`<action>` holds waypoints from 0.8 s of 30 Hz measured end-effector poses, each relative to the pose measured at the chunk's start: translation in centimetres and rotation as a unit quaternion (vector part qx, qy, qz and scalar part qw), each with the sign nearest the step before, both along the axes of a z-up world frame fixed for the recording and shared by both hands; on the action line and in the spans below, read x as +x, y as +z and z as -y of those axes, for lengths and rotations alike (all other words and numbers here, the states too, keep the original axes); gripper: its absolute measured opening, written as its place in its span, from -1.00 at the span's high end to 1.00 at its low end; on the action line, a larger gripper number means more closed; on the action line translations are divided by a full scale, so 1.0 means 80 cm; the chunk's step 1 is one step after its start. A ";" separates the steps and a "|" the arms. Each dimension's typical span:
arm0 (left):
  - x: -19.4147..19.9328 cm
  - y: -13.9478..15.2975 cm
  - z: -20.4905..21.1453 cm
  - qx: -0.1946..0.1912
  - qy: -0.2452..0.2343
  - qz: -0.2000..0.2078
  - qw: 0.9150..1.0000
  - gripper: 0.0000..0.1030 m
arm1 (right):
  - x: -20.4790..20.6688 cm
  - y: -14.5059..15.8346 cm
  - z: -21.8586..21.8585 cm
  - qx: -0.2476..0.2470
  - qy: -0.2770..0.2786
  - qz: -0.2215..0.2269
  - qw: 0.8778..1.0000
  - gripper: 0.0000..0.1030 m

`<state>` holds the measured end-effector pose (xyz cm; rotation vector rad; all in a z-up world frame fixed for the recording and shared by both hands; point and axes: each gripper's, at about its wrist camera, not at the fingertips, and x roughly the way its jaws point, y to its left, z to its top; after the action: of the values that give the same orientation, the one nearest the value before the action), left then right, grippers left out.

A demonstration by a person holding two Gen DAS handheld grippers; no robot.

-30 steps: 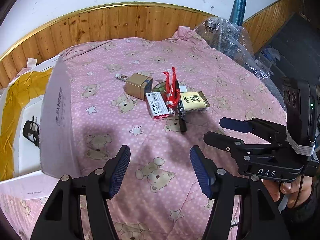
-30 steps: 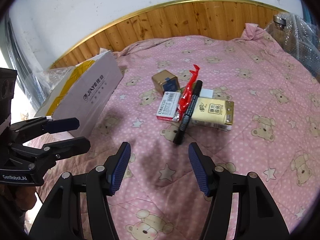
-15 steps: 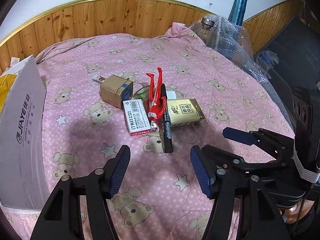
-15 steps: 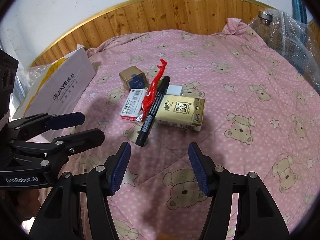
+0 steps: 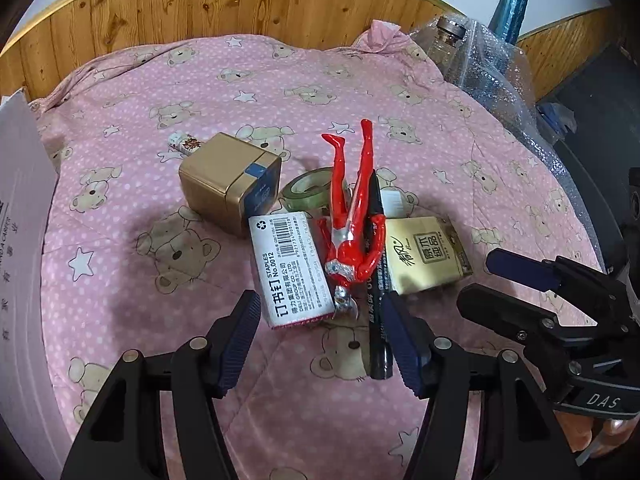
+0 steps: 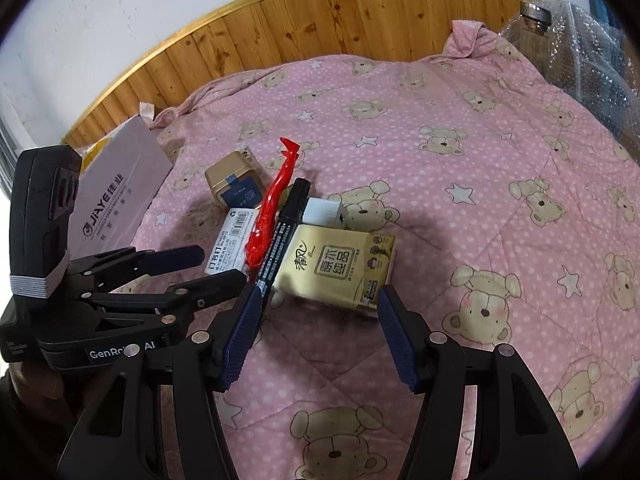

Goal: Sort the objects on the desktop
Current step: 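Grasp the gold tissue pack with the right gripper while the left grasps the staples box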

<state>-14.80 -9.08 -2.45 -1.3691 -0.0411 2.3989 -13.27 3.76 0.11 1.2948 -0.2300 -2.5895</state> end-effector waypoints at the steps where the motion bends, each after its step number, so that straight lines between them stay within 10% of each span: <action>1: -0.004 -0.005 0.000 -0.003 0.003 0.002 1.000 -0.23 | -0.006 -0.004 0.003 0.005 0.003 0.003 1.000 -0.23; 10: -0.011 -0.011 0.032 -0.011 0.057 0.002 0.998 -0.37 | -0.036 -0.021 0.000 0.117 -0.028 -0.003 0.993 -0.24; 16: -0.009 -0.005 0.050 0.032 0.050 0.010 0.998 -0.36 | -0.035 -0.013 -0.014 0.041 -0.016 0.005 0.999 -0.25; 24: -0.005 -0.020 0.015 -0.041 0.010 -0.007 0.999 -0.35 | -0.038 -0.019 0.020 0.056 -0.011 -0.008 0.998 -0.35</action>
<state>-15.22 -10.30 -4.07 -1.3936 0.0485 2.4521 -16.30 2.19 -1.40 1.3149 -0.0978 -2.6633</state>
